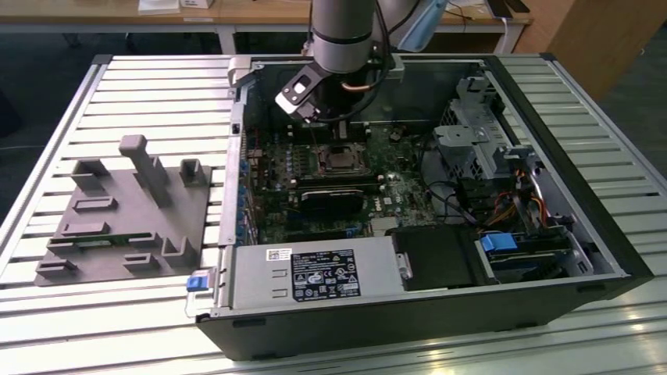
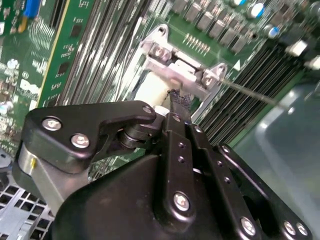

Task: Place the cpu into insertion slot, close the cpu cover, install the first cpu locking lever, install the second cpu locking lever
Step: 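Close the cpu cover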

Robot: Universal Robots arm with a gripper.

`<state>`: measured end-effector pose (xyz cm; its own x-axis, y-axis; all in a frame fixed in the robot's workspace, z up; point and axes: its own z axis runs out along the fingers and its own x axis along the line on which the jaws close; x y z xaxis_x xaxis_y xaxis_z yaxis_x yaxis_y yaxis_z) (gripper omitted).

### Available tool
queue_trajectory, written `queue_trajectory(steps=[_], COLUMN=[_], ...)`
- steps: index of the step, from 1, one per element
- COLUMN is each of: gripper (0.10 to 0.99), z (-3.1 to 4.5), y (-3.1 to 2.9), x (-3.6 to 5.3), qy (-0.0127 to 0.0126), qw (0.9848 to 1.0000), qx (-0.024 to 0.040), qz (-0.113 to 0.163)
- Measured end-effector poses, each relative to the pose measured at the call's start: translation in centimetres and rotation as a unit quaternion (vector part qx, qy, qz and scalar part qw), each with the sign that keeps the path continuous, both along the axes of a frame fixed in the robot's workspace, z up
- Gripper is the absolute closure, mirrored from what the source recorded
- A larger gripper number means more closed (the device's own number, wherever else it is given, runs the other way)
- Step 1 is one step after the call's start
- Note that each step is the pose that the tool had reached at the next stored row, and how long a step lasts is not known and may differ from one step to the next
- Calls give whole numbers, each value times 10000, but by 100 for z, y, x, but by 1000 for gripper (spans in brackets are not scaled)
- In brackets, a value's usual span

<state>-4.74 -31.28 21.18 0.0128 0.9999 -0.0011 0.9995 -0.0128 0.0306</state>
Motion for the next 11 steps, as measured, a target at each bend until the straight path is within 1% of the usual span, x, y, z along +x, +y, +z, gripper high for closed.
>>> queue_trajectory(steps=[2, 4, 11], gripper=[980, 980, 980], z=[-11, -26, -105], y=[0, 1, 2], x=[-46, -74, -81], qy=[0, 0, 11], qw=[10000, 10000, 10000], qx=[0, 0, 0], qz=[0, 0, 0])
